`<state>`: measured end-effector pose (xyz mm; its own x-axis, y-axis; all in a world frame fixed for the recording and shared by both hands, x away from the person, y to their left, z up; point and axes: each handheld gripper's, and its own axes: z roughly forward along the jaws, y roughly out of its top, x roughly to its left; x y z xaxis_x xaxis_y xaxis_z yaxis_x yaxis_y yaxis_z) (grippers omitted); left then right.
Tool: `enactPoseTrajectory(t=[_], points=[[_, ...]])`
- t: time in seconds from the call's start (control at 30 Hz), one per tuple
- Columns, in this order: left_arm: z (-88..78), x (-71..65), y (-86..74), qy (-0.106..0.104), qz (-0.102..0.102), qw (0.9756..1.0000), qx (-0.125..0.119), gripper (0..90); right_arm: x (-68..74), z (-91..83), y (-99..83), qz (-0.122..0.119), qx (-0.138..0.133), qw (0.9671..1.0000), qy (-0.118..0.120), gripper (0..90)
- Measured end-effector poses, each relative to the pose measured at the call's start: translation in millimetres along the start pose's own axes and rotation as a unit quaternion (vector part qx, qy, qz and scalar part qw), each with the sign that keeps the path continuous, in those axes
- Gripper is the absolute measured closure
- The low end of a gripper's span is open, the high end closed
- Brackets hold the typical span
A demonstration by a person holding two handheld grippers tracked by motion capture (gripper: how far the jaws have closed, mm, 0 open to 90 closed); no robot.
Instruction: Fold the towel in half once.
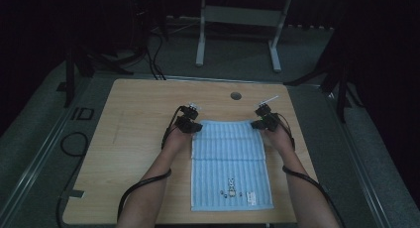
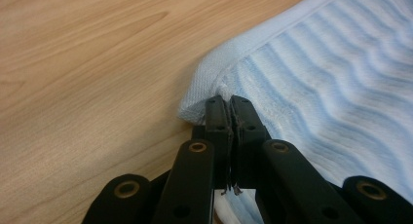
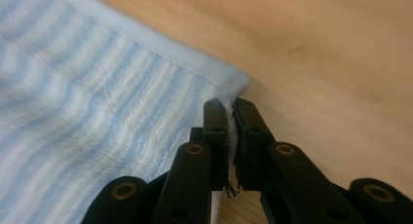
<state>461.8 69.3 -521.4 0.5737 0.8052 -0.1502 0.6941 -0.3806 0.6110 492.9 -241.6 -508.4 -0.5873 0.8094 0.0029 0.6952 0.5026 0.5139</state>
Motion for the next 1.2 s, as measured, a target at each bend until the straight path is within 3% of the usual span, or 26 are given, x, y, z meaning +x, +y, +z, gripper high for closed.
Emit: enactPoseTrajectory(t=[0.03, 0.2, 0.23, 0.4, 0.53, 0.63, 0.7, 0.8, 0.83, 1.0, 1.1, 1.2], points=[[-12.4, 1.8, 8.6, -0.006, 0.004, 0.9999, -0.010, 87.0, -3.0, -13.4, 4.9, -0.004, -0.015, 0.9999, 0.003, 84.8], [-51.2, 1.7, 33.6, -0.011, 0.006, 0.9982, -0.059, 87.0, -6.9, -46.5, 20.4, -0.005, -0.056, 0.9984, 0.007, 84.7], [-51.2, 1.7, 33.6, -0.011, 0.006, 0.9982, -0.059, 87.0, -6.9, -46.5, 20.4, -0.005, -0.056, 0.9984, 0.007, 84.7], [-85.5, -4.2, 55.7, -0.005, 0.021, 0.9961, -0.085, 86.9, -8.3, -86.5, 40.6, -0.009, -0.097, 0.9952, -0.005, 84.7], [-112.7, -12.2, 69.6, -0.005, 0.030, 0.9928, -0.116, 86.9, -8.5, -119.4, 53.6, -0.016, -0.134, 0.9907, -0.014, 84.7], [-128.9, -18.1, 71.1, -0.023, 0.030, 0.9896, -0.139, 86.8, -9.1, -141.9, 56.2, -0.017, -0.163, 0.9864, -0.015, 84.7], [-135.2, -22.3, 66.5, -0.032, 0.032, 0.9888, -0.142, 86.8, -8.8, -151.4, 50.4, -0.012, -0.177, 0.9842, -0.002, 84.6], [-142.0, -29.6, 50.9, -0.047, 0.042, 0.9872, -0.146, 86.8, -1.9, -157.8, 32.9, -0.024, -0.181, 0.9832, 0.005, 84.6], [-143.4, -31.2, 44.1, -0.061, 0.038, 0.9862, -0.149, 86.8, 1.4, -159.0, 25.2, -0.032, -0.181, 0.9828, 0.007, 84.6], [-147.2, -46.7, 8.1, -0.090, 0.061, 0.9844, -0.139, 86.8, 20.1, -158.6, -16.2, -0.052, -0.178, 0.9822, 0.028, 84.6], [-145.9, -55.3, -15.6, -0.110, 0.062, 0.9827, -0.135, 86.8, 31.8, -156.1, -44.1, -0.067, -0.178, 0.9807, 0.044, 84.5], [-142.1, -66.0, -41.3, -0.129, 0.080, 0.9808, -0.123, 86.6, 41.5, -153.2, -72.7, -0.070, -0.178, 0.9796, 0.061, 84.3]])
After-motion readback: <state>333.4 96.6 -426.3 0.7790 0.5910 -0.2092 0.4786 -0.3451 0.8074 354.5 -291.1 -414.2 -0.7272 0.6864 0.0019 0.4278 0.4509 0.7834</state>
